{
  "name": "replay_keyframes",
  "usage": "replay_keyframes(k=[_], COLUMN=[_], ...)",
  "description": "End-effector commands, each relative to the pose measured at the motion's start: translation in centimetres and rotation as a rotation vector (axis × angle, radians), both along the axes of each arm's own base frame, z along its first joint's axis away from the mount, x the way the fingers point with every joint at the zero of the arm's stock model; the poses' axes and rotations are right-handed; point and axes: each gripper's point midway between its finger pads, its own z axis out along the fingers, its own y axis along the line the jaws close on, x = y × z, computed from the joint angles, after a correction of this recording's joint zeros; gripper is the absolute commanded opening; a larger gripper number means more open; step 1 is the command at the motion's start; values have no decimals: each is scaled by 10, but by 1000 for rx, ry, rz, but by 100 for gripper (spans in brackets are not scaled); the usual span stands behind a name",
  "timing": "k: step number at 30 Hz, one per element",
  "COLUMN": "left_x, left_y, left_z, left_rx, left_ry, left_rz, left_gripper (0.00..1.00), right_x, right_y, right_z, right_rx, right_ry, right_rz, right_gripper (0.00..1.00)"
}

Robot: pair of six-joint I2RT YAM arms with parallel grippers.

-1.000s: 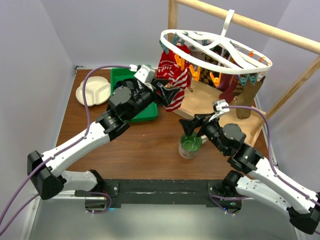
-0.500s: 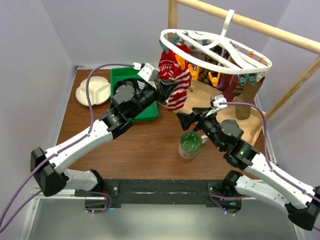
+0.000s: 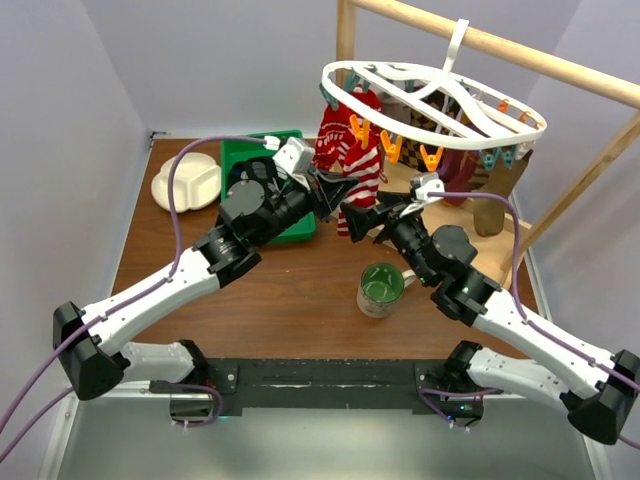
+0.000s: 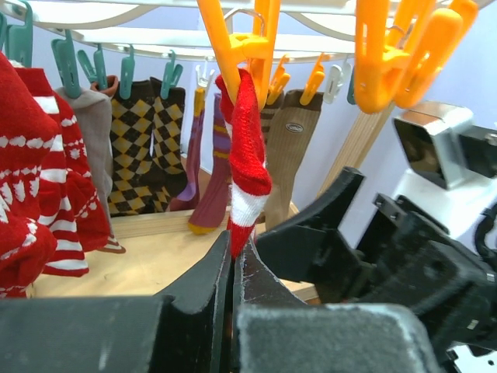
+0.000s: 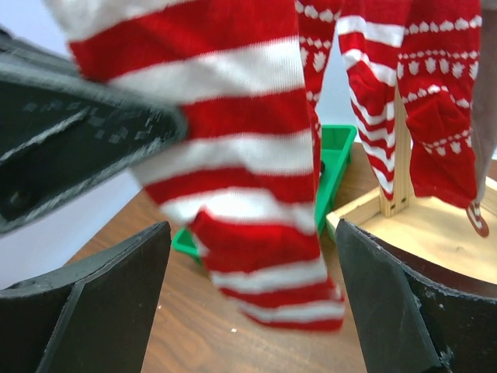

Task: Remove the socks clipped to the hanger
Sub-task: Remove the sock from the hanger.

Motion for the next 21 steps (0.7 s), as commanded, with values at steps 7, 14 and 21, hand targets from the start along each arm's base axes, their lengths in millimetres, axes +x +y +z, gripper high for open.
replay_keyframes(k=[7,14,21], left_x=[-16,-13,-10], left_y=[2,1,-2], left_z=[8,6,7], left_rx=[-40,-35,-31], left_ry=[4,9,12], left_rz=[-36,-25,-25], left_gripper=[0,0,0], right_x=[9,4,2], right_y=[12,17,19], right_z=[51,47,45], right_rx=[110,129,130], right_ry=[-112,-113,-128], right_rz=[10,46,64], right_gripper=[92,92,94])
